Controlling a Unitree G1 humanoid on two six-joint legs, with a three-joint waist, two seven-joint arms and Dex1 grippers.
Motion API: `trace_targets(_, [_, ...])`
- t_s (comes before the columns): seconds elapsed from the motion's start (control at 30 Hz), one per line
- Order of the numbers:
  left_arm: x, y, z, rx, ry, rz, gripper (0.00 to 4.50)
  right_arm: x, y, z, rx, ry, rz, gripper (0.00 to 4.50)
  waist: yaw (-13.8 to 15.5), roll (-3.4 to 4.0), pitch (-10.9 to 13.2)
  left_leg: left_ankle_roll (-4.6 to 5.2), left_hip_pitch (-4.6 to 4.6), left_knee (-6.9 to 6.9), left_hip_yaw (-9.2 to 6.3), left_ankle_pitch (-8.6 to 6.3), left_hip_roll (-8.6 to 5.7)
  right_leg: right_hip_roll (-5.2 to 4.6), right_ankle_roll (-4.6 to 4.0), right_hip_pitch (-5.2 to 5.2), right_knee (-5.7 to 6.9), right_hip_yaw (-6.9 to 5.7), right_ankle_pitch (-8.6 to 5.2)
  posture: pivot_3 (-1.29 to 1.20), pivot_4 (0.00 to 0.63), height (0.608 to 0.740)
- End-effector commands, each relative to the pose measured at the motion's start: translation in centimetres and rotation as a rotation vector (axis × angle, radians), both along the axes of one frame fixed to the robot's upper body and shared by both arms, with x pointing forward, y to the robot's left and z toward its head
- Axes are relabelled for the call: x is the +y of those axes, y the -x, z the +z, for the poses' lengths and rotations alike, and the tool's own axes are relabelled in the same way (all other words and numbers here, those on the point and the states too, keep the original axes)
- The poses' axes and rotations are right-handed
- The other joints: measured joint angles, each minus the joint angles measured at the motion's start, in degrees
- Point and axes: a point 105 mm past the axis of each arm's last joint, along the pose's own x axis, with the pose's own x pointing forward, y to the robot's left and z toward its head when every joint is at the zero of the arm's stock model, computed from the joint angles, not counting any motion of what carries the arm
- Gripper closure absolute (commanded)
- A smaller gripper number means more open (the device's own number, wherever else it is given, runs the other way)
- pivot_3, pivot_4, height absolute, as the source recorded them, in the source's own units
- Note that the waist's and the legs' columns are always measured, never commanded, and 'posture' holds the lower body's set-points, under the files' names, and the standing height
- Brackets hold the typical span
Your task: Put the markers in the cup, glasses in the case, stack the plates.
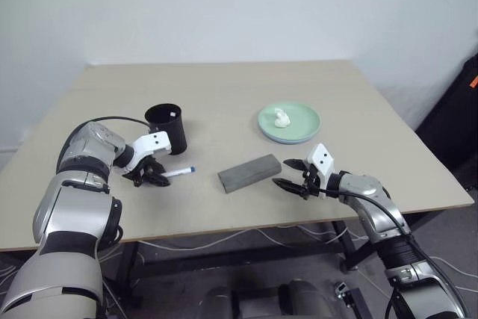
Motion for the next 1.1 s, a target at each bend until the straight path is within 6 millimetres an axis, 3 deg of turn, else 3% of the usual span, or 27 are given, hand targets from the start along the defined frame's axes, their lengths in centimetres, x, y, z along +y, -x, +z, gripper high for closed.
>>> trace_targets(0.03, [-0.9,0.6,-0.5,0.057,0.051,-0.021,3.52,0.2,-0.5,1.5,-0.054,-0.023,0.003,1.13,0.0,0.0,0.0,0.0,0.0,0.0,0.0,0.0,0.0,0.0,0.0,0.0,-0.01,0.0,0.0,0.0,0.0,0.74])
trace_targets(0.13, [-1.0,0.4,-0.5,0.044,0.053,-0.024,4.4,0.2,-0.5,1.5,-0.054,-0.024,0.003,1.13,0.02,0.0,0.0,0.02,-0.01,-0.01,-0.01,-0.01,0.0,0.0,0.0,0.0,-0.04,0.0,-0.01,0.0,0.0,0.74])
trace_targets(0.37, [-2.3,-0.5,0.2,-0.033,0.127,-0.04,4.42,0.3,-0.6,1.4,-0.054,-0.028,0.004,1.13,0.07,0.0,0.0,0.03,-0.01,0.02,-0.01,0.0,-0.01,-0.01,0.01,0.03,-0.03,0.0,0.0,0.0,0.0,0.74])
trace_targets(0.53, [-5.7,-1.7,3.7,-0.142,0.405,-0.113,4.42,0.2,-0.5,1.4,-0.053,-0.03,0.0,1.13,0.18,-0.03,0.01,0.06,-0.09,0.11,-0.07,0.02,-0.03,-0.03,0.04,0.05,-0.05,-0.04,0.03,0.0,0.0,0.74])
trace_targets(0.63, [-6.7,-2.3,5.5,-0.233,0.506,-0.135,4.42,0.1,-0.5,1.4,-0.053,-0.029,0.0,1.13,-0.04,-0.04,0.02,0.07,-0.11,0.15,-0.08,0.02,-0.02,-0.02,0.05,0.04,-0.05,-0.03,0.04,0.0,0.0,0.74])
trace_targets(0.77, [-7.6,-3.6,9.2,-0.418,0.676,-0.114,4.42,0.1,-0.6,1.4,-0.056,-0.027,0.0,1.13,-0.26,-0.03,0.02,0.08,-0.09,0.15,-0.08,0.03,0.02,0.05,0.03,0.01,-0.01,-0.01,0.06,0.0,0.0,0.74])
trace_targets(0.97, [-6.2,-6.1,14.9,-0.855,0.857,0.109,4.42,0.2,-0.8,1.6,-0.067,-0.029,-0.002,1.13,-0.22,-0.03,0.02,0.09,-0.08,0.25,-0.09,0.03,0.02,0.03,0.19,0.09,-0.03,0.0,0.17,0.0,0.0,0.74])
trace_targets(1.1, [-3.7,-6.8,16.8,-1.124,0.831,0.29,4.42,0.3,-0.8,1.6,-0.069,-0.029,0.002,1.13,-0.22,-0.02,0.02,0.09,-0.01,0.26,-0.11,0.04,0.01,0.03,0.2,0.18,-0.05,-0.01,0.23,0.0,0.0,0.74])
